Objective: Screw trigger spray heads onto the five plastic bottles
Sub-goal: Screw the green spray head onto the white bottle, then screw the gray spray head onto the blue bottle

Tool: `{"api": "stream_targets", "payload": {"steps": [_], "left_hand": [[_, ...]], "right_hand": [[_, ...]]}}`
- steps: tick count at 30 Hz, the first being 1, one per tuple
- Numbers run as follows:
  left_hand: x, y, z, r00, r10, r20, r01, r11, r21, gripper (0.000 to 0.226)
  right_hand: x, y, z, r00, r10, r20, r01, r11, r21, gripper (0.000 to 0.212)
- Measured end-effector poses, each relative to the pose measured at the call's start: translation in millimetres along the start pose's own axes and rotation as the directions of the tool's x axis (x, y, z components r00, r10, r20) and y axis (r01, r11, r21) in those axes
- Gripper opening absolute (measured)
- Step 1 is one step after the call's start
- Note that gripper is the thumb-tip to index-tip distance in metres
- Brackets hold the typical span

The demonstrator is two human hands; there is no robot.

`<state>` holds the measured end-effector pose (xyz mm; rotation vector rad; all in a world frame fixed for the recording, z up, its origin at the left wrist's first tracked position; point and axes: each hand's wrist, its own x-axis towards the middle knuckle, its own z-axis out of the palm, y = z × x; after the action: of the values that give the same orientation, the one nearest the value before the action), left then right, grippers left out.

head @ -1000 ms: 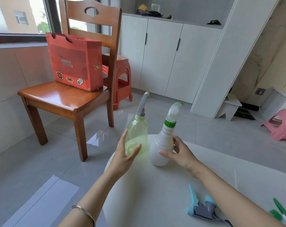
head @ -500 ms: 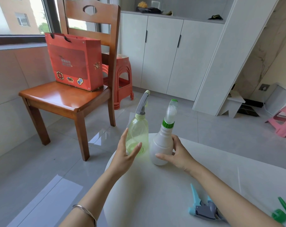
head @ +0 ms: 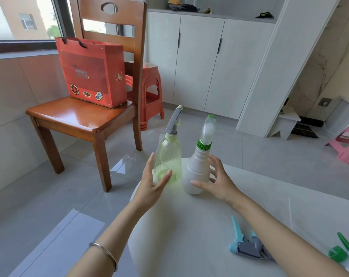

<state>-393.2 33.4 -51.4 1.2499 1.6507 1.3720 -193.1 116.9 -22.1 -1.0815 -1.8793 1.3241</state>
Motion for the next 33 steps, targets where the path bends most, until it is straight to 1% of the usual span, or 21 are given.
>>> {"api": "stream_targets", "payload": {"steps": [5,9,11,14,18,20,22,24,27,30,32,33], "left_hand": [[-26,3,-2,1.0,0.004,-0.011,-0.003,0.998,0.061,0.093],[-51,23,8,1.0,0.015,-0.009,-0.014,0.997,0.073,0.091],[-66,36,22,0.999,0.038,0.0,-0.038,0.996,0.076,0.092],[-87,57,53,0.996,0.073,0.058,-0.076,0.996,0.051,0.088],[-107,84,112,0.983,0.108,0.151,-0.109,0.994,-0.003,0.089],[-115,97,145,0.97,0.112,0.215,-0.109,0.994,-0.027,0.089],[-122,108,176,0.955,0.126,0.269,-0.121,0.992,-0.035,0.084],[-129,119,205,0.938,0.139,0.318,-0.135,0.99,-0.036,0.08],[-138,128,238,0.915,0.148,0.375,-0.149,0.988,-0.028,0.079],[-148,133,269,0.884,0.158,0.44,-0.166,0.986,-0.02,0.071],[-154,135,285,0.871,0.15,0.468,-0.158,0.987,-0.021,0.069],[-157,136,292,0.867,0.14,0.478,-0.147,0.989,-0.025,0.071]], "right_hand": [[-32,-10,-22,0.999,-0.031,-0.006,0.031,0.999,-0.031,0.082],[-70,-20,-51,0.998,-0.059,-0.027,0.057,0.997,-0.047,0.074],[-93,-27,-69,0.997,-0.073,-0.031,0.072,0.996,-0.057,0.073],[-130,-35,-100,0.994,-0.084,-0.063,0.081,0.995,-0.056,0.067],[-181,-46,-150,0.977,-0.131,-0.166,0.118,0.989,-0.085,0.065],[-206,-51,-174,0.958,-0.16,-0.236,0.137,0.985,-0.108,0.065],[-230,-52,-195,0.933,-0.195,-0.302,0.163,0.978,-0.128,0.063],[-254,-49,-216,0.901,-0.219,-0.374,0.181,0.974,-0.133,0.062],[-277,-38,-240,0.848,-0.25,-0.467,0.181,0.965,-0.188,0.058],[-296,-17,-264,0.791,-0.222,-0.57,0.147,0.973,-0.175,0.062],[-303,0,-276,0.771,-0.176,-0.612,0.126,0.984,-0.124,0.068],[-306,7,-279,0.766,-0.163,-0.622,0.125,0.987,-0.104,0.067]]}}
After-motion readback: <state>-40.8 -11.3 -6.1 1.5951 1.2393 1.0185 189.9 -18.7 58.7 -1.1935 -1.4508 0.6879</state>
